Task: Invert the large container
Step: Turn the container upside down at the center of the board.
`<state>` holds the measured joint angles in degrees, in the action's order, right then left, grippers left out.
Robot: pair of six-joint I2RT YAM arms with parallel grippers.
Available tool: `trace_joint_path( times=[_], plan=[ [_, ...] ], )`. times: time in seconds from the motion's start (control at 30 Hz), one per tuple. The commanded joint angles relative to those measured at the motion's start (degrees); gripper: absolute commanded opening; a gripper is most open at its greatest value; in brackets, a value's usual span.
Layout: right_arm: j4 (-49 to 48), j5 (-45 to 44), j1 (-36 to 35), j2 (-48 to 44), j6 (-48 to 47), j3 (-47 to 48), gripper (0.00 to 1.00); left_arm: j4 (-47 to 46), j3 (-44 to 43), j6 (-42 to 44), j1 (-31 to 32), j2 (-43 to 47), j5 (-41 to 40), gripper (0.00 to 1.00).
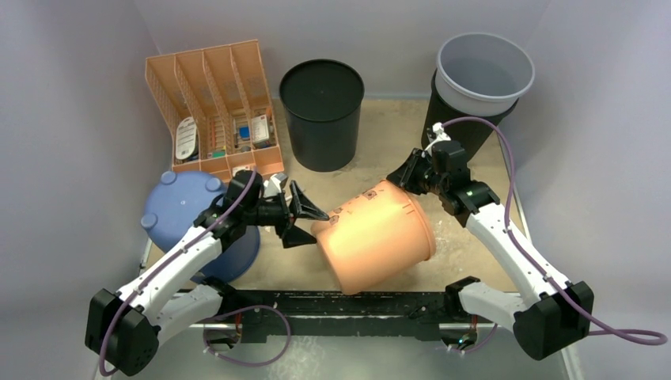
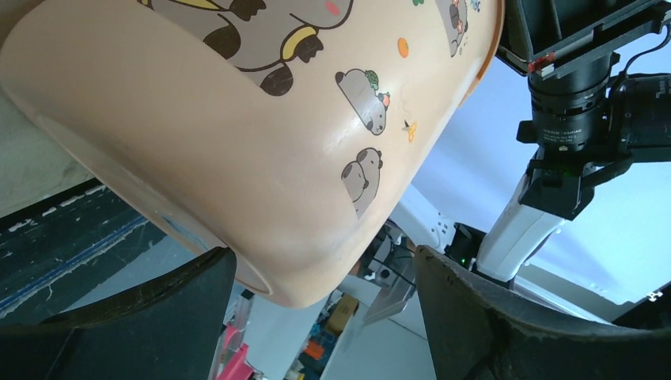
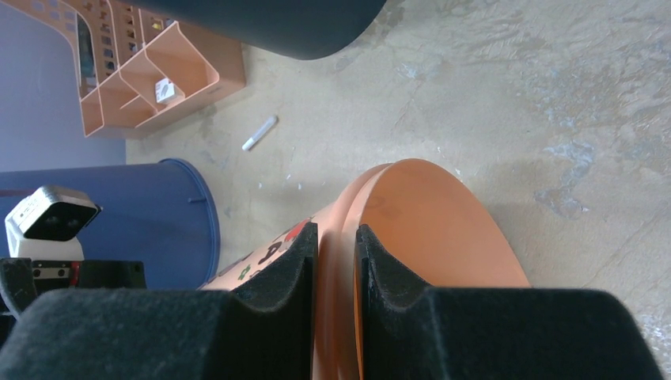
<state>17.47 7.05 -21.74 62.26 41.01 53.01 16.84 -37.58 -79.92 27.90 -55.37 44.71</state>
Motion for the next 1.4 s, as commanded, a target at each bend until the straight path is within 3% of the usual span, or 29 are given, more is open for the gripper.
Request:
trace_joint_path(
  times=[0.0, 0.3, 0.47, 0.53, 0.63, 0.97, 1.37],
  plan=[
    [7.0, 0.0, -0.7, 1.6, -3.1, -1.7, 0.09, -7.2, -0.3, -4.1, 0.6, -0.4, 0.1, 0.83],
    [6.7, 0.4, -0.7, 1.8, -2.5, -1.8, 0.09, -3.7, -0.4, -1.7, 1.1, -0.5, 1.0, 0.83],
    [6.8, 0.4, -0.7, 2.0, -2.5, -1.6, 0.09, 14.5, -5.1, 13.1, 1.3, -2.8, 2.1, 0.83],
    [7.0, 0.4, -0.7, 2.0, -2.5, -1.6, 0.08, 16.0, -5.6, 14.1, 2.3, -2.9, 2.2, 0.83],
    [6.7, 0.6, -0.7, 1.8, -2.3, -1.9, 0.08, 13.4, -5.2, 11.7, 2.5, -2.4, 2.0, 0.83],
    [6.2, 1.2, -0.7, 1.4, -1.7, -2.7, 0.08, -10.6, -0.1, -5.2, 3.1, -2.1, -0.9, 0.83],
    [5.4, 3.8, -0.7, 1.7, -1.5, -3.1, 0.08, -13.9, -4.4, -5.0, 3.5, -4.5, -3.4, 0.83]
  ],
)
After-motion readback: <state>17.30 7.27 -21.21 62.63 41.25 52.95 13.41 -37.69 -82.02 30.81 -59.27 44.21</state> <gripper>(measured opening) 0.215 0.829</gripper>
